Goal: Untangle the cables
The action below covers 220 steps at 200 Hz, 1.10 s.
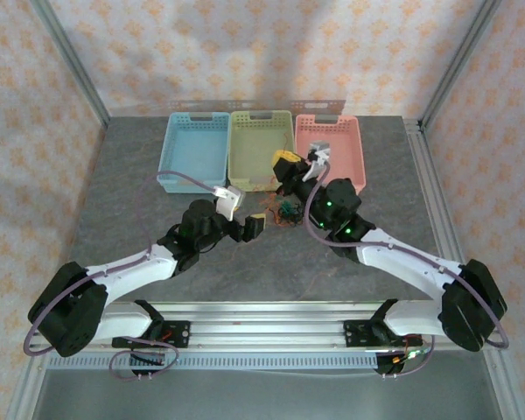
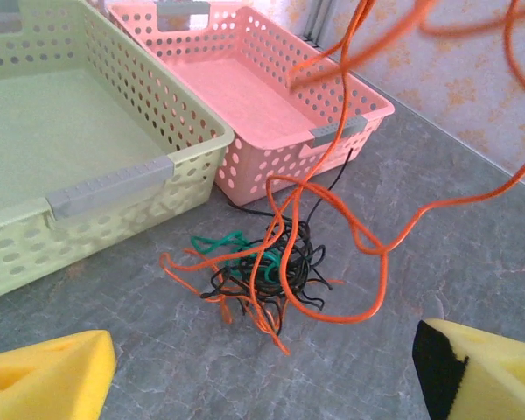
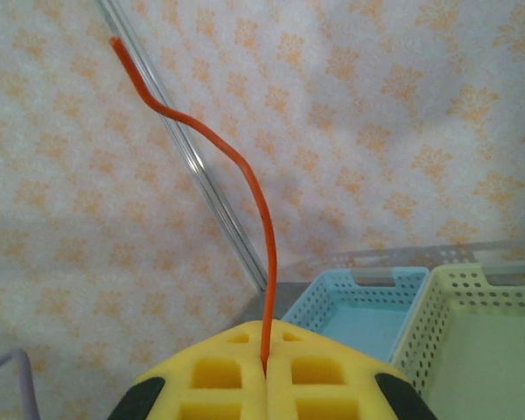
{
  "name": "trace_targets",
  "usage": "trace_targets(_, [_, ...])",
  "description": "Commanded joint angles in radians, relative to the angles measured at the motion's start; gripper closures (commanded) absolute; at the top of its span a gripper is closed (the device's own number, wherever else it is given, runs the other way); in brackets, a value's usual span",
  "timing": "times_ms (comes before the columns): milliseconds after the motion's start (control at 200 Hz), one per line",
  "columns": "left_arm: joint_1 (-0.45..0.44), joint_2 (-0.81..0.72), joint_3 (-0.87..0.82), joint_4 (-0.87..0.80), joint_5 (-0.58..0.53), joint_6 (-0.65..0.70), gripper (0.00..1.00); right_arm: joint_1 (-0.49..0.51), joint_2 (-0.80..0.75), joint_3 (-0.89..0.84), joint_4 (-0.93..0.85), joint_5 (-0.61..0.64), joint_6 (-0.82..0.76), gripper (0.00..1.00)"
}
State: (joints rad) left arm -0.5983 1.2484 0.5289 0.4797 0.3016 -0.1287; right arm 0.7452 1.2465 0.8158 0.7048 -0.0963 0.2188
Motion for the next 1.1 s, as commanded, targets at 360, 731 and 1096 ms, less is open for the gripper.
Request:
trace_targets(360, [-0.103, 0.025, -0.055, 0.140, -0.115, 0.150, 0.13, 0.000, -0.057, 0.156, -0.184, 0.040, 0.225, 1.00])
trace_targets(731, [-0.126, 0.030, -0.049, 0.128, -0.200, 0.181, 0.14, 0.005, -0.095, 0.208, -0.271, 0.005, 0.339, 1.00])
trace_targets(1096, [-0.126, 0.033, -0.047, 0.128, -0.218, 0.182, 0.17, 0.041, -0.150, 0.333, -0.399, -0.120, 0.447, 1.00])
